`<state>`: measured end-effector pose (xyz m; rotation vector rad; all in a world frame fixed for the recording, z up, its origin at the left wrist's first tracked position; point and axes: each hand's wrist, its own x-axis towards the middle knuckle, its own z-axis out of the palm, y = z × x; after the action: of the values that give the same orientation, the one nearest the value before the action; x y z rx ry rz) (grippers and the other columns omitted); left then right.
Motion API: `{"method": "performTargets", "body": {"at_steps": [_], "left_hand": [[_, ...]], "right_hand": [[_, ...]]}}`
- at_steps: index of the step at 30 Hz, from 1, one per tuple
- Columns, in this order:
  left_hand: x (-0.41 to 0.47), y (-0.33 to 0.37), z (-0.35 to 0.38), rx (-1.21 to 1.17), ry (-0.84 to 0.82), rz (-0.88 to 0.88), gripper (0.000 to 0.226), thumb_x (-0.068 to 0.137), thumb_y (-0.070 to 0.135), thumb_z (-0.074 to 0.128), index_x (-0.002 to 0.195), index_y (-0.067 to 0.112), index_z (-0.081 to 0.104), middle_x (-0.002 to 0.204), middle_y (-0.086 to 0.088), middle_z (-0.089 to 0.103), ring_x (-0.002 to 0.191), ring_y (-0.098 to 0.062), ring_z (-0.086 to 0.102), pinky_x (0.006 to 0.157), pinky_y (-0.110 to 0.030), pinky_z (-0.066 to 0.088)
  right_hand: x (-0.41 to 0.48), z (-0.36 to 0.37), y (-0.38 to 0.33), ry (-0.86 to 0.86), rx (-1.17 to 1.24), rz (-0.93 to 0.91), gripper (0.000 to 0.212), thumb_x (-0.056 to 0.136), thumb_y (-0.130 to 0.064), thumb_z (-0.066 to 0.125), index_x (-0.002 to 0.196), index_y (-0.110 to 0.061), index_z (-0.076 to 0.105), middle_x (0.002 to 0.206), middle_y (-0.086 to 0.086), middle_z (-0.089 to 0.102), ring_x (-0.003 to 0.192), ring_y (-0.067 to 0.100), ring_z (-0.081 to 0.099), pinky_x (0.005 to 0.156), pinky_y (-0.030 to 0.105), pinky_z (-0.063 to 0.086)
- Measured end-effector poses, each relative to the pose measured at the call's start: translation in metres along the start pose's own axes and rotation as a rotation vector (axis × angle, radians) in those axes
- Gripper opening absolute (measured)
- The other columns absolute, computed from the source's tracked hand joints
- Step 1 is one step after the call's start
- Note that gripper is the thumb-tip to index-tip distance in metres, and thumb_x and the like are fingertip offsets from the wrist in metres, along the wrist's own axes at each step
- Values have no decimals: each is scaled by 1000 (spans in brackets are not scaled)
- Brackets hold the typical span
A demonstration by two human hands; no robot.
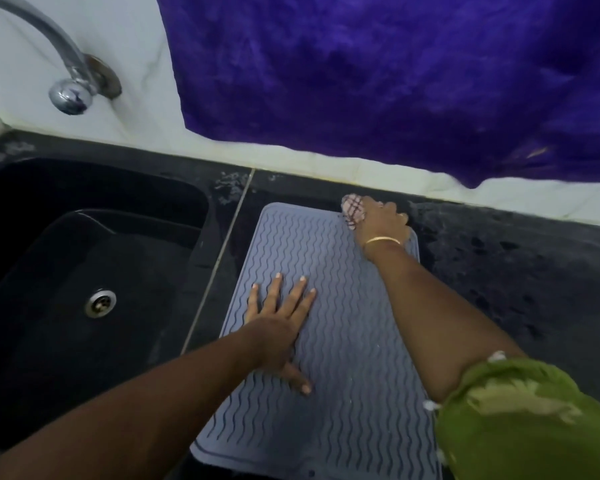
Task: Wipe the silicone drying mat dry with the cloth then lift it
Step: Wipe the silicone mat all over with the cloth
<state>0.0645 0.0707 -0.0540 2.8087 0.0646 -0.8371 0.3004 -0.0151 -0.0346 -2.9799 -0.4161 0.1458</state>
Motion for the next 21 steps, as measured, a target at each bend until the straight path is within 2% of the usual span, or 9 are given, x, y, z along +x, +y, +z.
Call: {"method": "performTargets", "body": {"at_steps": [1,3,5,7,9,12,17,21], "left_hand": [[0,0,-1,8,-5,-4,144,45,86,60,119,35,-52,118,10,-65,110,-28,-59,87,-54,-37],[1,2,-2,24,-23,-17,145,44,86,60,119,34,-53,123,7,-63,111,-29,-59,87,-56,-36],[2,3,-3,34,-34,-33,146,43,86,61,118,32,-54,127,5,-60,113,-31,-57,87,-56,-36],[1,4,-4,42,-42,-43,147,44,86,61,116,31,-55,130,3,-57,114,-33,-56,87,-57,-36],[0,5,-5,44,-37,-50,147,46,85,62,119,30,-53,135,3,-53,116,-33,-54,88,-57,-35],[-2,6,-8,32,-25,-47,146,49,82,64,131,29,-44,141,2,-49,120,-33,-51,92,-56,-33],[-3,7,-9,37,-32,-48,145,48,81,64,134,29,-40,143,1,-47,120,-31,-51,91,-55,-33],[-2,7,-9,37,-30,-56,146,47,83,64,134,28,-40,142,1,-47,121,-32,-50,94,-56,-32]], "right_hand": [[5,-3,-5,-33,16,33,55,85,-40,57,136,-31,36,135,17,42,120,41,40,95,57,39],[-3,-3,-26,-32,-36,-22,57,82,-41,59,134,-30,38,133,16,45,119,41,42,93,58,37],[-27,8,-53,10,-63,-204,56,81,-39,59,133,-32,39,132,15,48,118,41,42,90,57,36],[-56,22,-71,19,-38,-371,58,82,-33,57,136,-32,36,135,15,46,123,41,39,96,57,33],[-62,26,-64,44,-65,-438,60,82,-29,57,138,-32,36,139,14,43,126,40,36,99,56,30],[-45,19,-26,118,-166,-409,56,79,-25,58,133,-31,43,135,14,45,123,37,37,96,53,31],[-25,10,2,208,-225,-269,54,74,-15,64,126,-25,52,132,15,47,128,38,33,103,69,16],[-38,-3,-21,53,-157,-329,54,80,-25,61,132,-17,48,131,14,48,122,35,40,101,54,33]]}}
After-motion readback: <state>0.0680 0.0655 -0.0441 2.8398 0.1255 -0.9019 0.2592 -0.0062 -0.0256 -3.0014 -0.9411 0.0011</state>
